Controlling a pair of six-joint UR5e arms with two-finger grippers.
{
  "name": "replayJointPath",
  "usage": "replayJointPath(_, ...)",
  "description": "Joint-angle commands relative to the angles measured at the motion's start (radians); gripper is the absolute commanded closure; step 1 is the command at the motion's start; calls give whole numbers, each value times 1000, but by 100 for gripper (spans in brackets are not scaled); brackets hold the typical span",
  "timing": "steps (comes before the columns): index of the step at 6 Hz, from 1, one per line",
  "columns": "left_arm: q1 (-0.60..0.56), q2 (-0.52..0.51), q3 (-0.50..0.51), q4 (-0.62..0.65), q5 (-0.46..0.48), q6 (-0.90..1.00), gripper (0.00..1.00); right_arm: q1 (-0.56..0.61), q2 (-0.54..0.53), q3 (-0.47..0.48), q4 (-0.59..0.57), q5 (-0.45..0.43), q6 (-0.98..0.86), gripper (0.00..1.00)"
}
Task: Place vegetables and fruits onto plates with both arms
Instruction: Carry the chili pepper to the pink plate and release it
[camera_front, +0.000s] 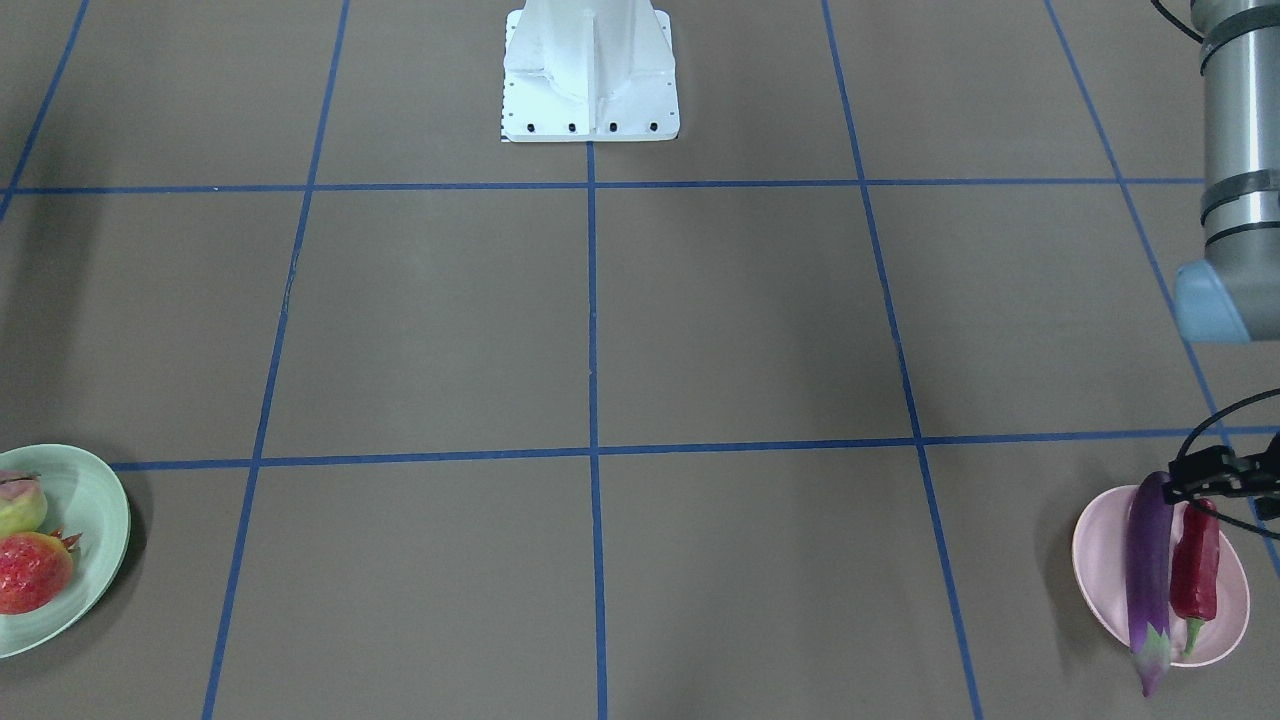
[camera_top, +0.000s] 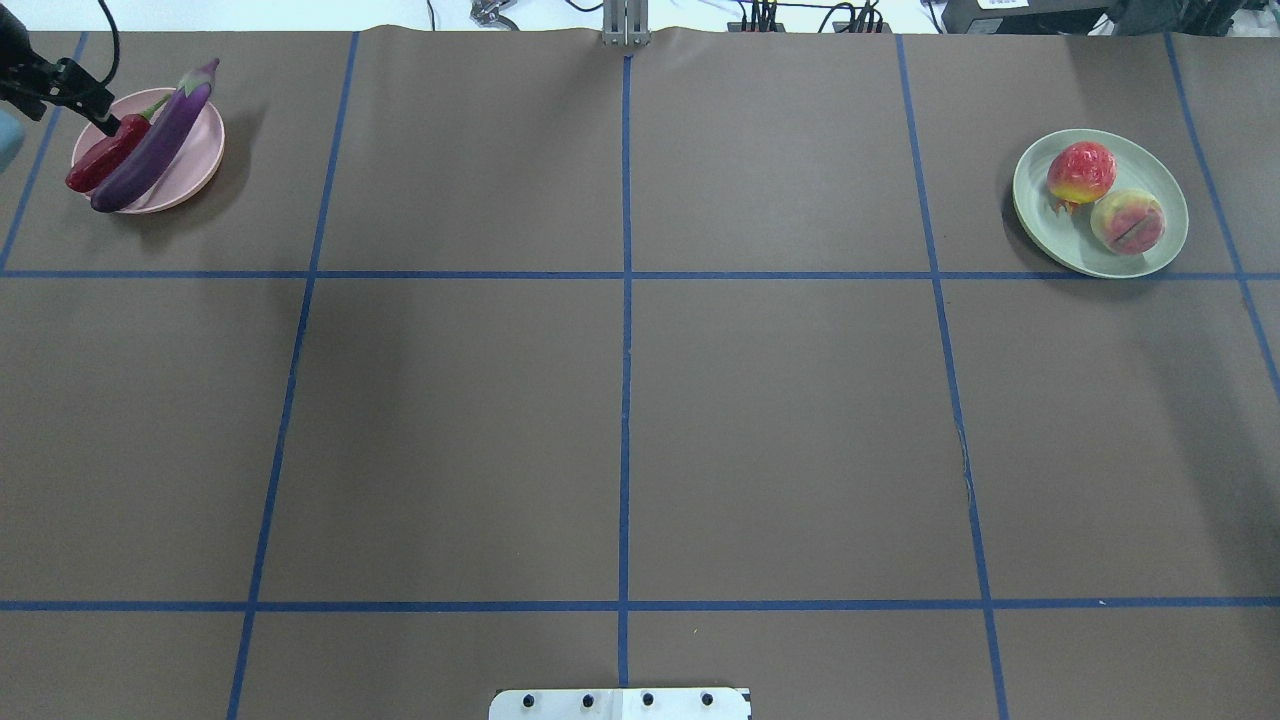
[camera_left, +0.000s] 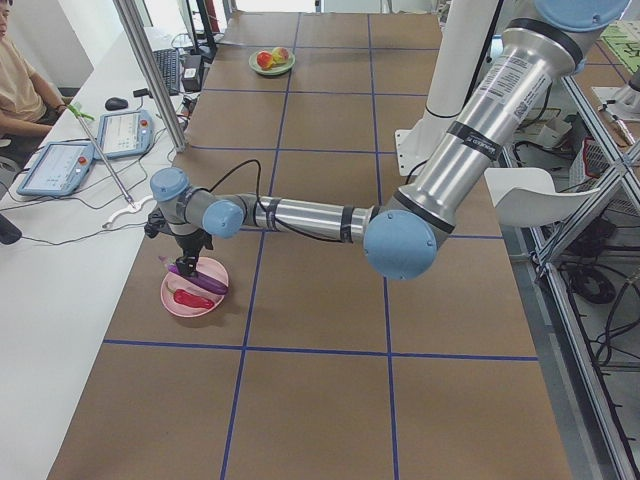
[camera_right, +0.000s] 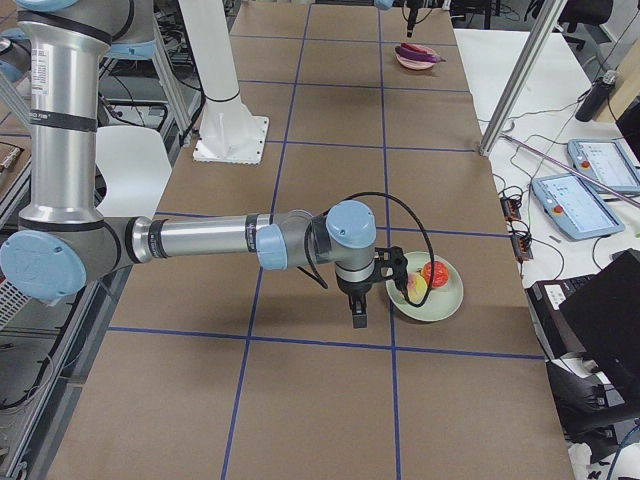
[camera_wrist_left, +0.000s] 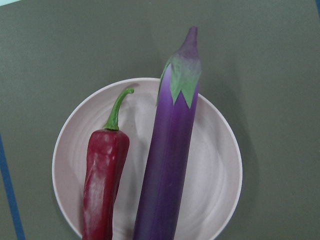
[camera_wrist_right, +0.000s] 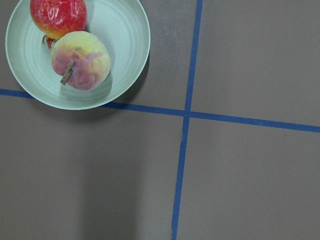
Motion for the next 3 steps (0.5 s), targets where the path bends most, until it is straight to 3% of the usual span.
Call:
replayJointPath(1,-62,208,-288,67,-32,5,0,0,-6,2,-3,1,0,0)
replayJointPath(2,-92,323,-475,220,-31,86,0,2,-6,0,-3,1,0,0)
replayJointPath(3,-170,408,-572,349,-32,275,0,5,-11,2,-3,1,0,0)
